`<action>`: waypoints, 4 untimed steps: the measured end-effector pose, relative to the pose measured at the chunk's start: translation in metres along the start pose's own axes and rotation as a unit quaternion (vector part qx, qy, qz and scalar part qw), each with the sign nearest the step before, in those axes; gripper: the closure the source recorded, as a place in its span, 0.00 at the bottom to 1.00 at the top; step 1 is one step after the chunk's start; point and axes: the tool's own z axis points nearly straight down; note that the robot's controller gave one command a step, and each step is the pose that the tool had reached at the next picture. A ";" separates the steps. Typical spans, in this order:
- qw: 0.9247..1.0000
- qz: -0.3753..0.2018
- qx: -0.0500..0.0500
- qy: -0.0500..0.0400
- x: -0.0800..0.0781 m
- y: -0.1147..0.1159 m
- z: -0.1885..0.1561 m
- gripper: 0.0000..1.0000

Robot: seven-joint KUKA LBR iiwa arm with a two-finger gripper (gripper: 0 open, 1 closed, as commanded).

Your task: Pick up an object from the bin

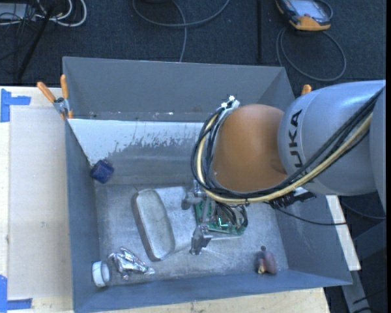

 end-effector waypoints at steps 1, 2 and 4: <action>1.000 0.020 0.002 0.000 0.003 -0.068 0.062 0.00; 0.999 0.035 -0.005 -0.014 -0.005 -0.085 0.083 0.00; 1.000 -0.003 -0.001 -0.009 -0.007 -0.077 -0.085 1.00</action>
Offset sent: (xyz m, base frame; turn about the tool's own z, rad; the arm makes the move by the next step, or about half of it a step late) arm -0.0012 -0.0640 -0.0575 0.0348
